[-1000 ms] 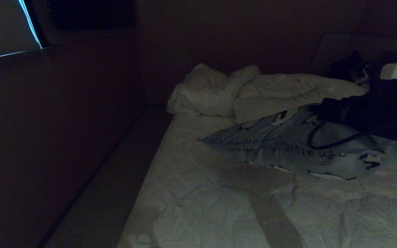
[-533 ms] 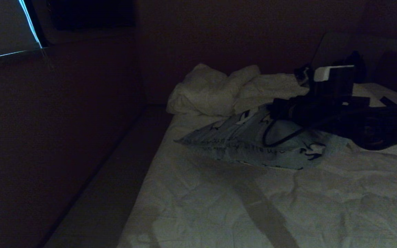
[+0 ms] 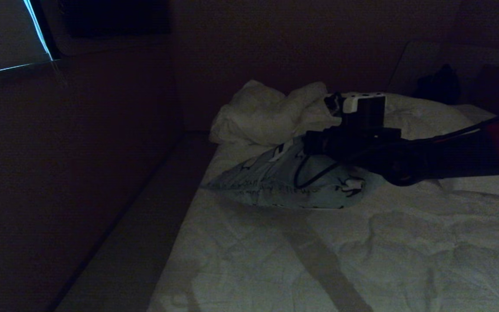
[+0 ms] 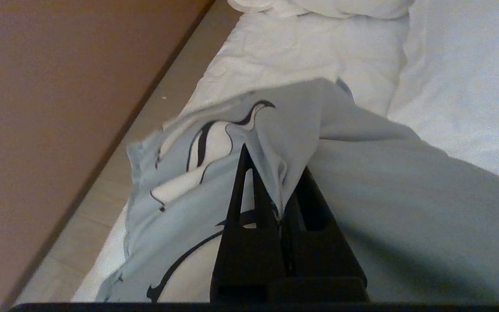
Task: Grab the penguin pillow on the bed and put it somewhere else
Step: Place the pillow at the end of the bed
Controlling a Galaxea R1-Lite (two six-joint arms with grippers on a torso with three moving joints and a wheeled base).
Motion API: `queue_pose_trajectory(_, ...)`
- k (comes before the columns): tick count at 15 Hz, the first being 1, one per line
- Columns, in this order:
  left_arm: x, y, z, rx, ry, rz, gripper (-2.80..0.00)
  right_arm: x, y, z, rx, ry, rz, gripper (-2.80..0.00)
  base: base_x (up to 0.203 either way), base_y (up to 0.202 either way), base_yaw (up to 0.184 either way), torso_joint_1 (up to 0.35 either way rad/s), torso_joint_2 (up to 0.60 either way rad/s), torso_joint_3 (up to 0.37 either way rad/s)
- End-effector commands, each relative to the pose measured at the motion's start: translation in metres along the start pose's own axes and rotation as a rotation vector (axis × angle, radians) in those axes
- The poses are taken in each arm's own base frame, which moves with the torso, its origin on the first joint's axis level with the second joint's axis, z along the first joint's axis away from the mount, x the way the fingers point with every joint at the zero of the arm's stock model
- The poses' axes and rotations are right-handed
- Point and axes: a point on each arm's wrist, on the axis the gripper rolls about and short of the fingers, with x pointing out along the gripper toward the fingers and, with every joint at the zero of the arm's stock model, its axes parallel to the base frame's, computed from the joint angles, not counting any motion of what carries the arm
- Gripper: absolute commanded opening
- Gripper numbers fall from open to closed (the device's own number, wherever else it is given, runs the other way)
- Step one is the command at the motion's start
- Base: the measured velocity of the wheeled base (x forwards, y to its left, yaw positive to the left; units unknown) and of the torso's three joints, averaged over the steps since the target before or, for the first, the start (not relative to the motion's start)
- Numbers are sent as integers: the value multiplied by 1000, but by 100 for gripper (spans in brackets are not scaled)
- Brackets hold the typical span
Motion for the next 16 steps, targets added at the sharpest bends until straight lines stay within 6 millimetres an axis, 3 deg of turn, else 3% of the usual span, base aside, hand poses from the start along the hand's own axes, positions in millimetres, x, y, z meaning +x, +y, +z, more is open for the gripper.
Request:
queue_pose_trajectory(1,0,0,0,1,1,0,-280,18,4,-16,-45,29,8,-280,0,0,0,0,0,0)
queue_pose_trajectory(4,0,0,0,0,1,0,-280,33,7,-39,-72,77,13,-280,0,0,0,0,0,0)
queue_pose_trajectory(10,0,0,0,-1,1,0,-280,48,13,-64,-95,124,-13,-280,0,0,0,0,0,0)
queue_pose_trajectory(16,0,0,0,1,1,0,-280,49,-9,-100,-321,160,-16,-280,0,0,0,0,0,0)
